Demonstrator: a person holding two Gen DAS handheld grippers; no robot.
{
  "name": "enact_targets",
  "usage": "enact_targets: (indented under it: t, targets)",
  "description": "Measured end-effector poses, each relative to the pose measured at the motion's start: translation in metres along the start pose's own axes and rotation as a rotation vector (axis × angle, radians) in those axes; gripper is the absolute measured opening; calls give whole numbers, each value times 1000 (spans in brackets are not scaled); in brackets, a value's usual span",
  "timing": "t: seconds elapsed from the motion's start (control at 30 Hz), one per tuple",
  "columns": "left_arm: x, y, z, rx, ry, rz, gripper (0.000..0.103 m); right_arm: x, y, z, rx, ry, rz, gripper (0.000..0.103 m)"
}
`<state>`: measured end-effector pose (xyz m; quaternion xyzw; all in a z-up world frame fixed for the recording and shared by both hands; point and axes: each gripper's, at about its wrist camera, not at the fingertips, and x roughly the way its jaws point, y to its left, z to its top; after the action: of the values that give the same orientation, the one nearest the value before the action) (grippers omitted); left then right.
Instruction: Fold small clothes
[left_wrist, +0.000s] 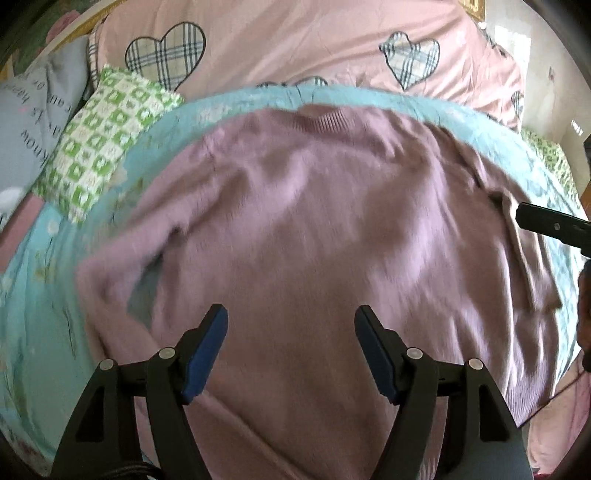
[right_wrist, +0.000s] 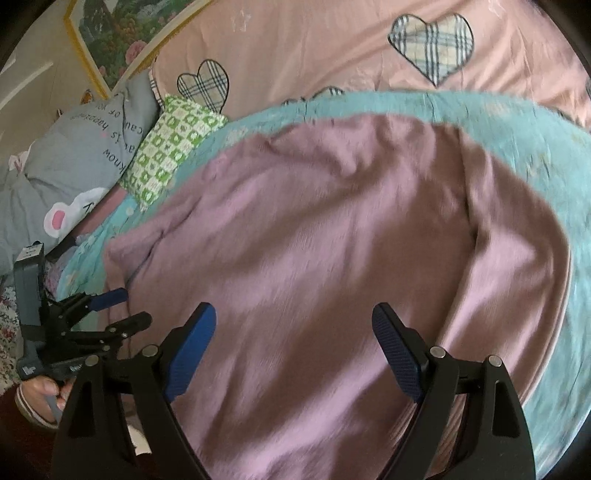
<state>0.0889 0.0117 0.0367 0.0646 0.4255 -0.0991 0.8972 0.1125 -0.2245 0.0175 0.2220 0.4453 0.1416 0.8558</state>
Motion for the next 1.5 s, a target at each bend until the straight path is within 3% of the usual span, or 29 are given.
enact_targets:
  t: [0.23,0.47,0.63,0.73,1.03,1.1,1.13,1.17,1.37,1.43,1.5]
  targets:
    - [23,48,82,-5,-34,-16,74,21,-31,77,-65,-26,-1,87]
    - [88,95,151,5,23,-38,75,72,-77,146,-64,-8,-35,87]
    - [142,118,183,35,80,-19,75,116,-102,190,-130,13,-65,84]
    - [168,130,200,41,124,-85,75,143,-112,210,-199,53,-97,83]
    - [246,138,203,90,260,-86,75,222,-120,221,-336,175,-69,81]
    - [248,131,198,123,229,-84,64,232,-115,213,-379,197,-96,63]
    - [246,129,198,135,219,-98,42,233,-114,211,-399,191,-110,45]
    - [244,126,198,146,208,-110,12,231,-114,212,-399,186,-108,14]
    - [225,126,216,131,103,-4,7,190,-123,235,-346,34,-195,10]
    - [231,133,221,92,110,28,7,184,-144,246,-269,-4,-248,7]
    - [249,130,222,86,150,77,7,194,-160,246,-208,27,-265,7]
